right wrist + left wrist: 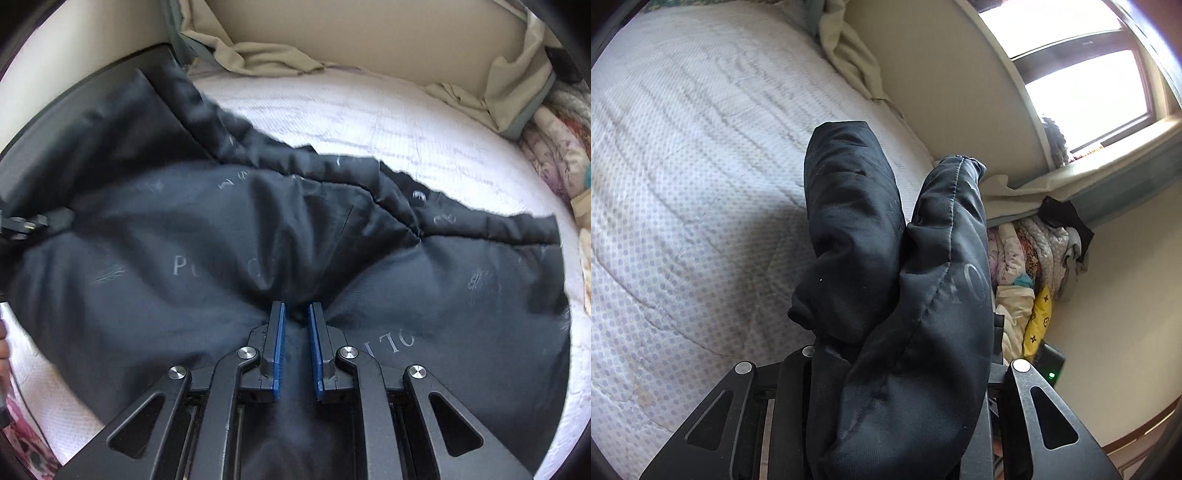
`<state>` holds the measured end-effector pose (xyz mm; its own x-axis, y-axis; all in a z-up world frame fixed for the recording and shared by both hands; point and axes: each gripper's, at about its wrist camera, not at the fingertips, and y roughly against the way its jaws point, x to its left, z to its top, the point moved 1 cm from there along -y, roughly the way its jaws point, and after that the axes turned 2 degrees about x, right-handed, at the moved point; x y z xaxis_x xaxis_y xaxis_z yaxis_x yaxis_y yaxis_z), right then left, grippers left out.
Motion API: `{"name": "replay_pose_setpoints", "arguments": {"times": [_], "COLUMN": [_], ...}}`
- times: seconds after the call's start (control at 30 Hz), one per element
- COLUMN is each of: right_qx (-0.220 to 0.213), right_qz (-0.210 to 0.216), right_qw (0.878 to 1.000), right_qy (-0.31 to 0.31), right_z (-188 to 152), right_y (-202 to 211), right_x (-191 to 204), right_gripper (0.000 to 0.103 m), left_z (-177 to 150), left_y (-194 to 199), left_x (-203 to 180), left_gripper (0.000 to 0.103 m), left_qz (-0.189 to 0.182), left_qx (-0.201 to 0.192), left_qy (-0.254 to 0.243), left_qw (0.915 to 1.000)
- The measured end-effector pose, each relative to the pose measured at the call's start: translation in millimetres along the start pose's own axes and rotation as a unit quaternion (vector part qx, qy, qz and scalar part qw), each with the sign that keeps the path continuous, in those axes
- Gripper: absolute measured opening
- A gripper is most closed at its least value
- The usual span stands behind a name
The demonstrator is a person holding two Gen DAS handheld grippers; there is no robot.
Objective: Fold large clothes
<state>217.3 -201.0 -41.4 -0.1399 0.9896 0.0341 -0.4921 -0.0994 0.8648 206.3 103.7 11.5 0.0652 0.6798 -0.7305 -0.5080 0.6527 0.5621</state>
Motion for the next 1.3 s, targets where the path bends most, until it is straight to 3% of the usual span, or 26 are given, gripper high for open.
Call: {"name": "replay_pose_setpoints", "arguments": {"times": [0.13, 0.3, 0.5, 0.67, 0.83, 1.1, 1.3], "right_qx": [-0.004, 0.0, -0.017, -0.019, -0.012, 0.015, 0.05], "right_qz": [0.006, 0.041, 0.057, 0.094, 0.129, 0.193, 0.201], "right_qw": [1.0, 0.996, 0.992, 0.985, 0.976, 0.956, 0.945], "right_qy": [-0.029, -0.085, -0.108, -0.146, -0.175, -0.221, -0.254], "right_z": [0, -4, -12, -15, -14, -9, -14], "right_y": [-5, -23, -33, -40, -44, -48, -15], "right_x": [-9, -27, -35, -50, -62, -90, -122], "right_gripper": [0.007, 0.002, 0.0, 0.0, 0.0, 0.0, 0.0], "left_z": [-1, -14, -39, -67, -89, -115, -125], "left_y": [0, -3, -21, -47, -75, -102, -113], "left_x": [-20, -74, -144, -197, -231, -262, -275], "left_gripper": [0.033, 0.033, 0.033, 0.033, 0.034, 0.037, 0.039], "left_qz": [0.001, 0.044, 0.069, 0.096, 0.139, 0.201, 0.208], "left_qx": [-0.005, -0.017, -0.022, -0.016, -0.011, -0.018, -0.014], "left_qy": [-0.021, -0.114, -0.209, -0.286, -0.314, -0.364, -0.384], "left_qw": [0.9998, 0.9924, 0.9752, 0.9534, 0.9392, 0.9092, 0.8997]}}
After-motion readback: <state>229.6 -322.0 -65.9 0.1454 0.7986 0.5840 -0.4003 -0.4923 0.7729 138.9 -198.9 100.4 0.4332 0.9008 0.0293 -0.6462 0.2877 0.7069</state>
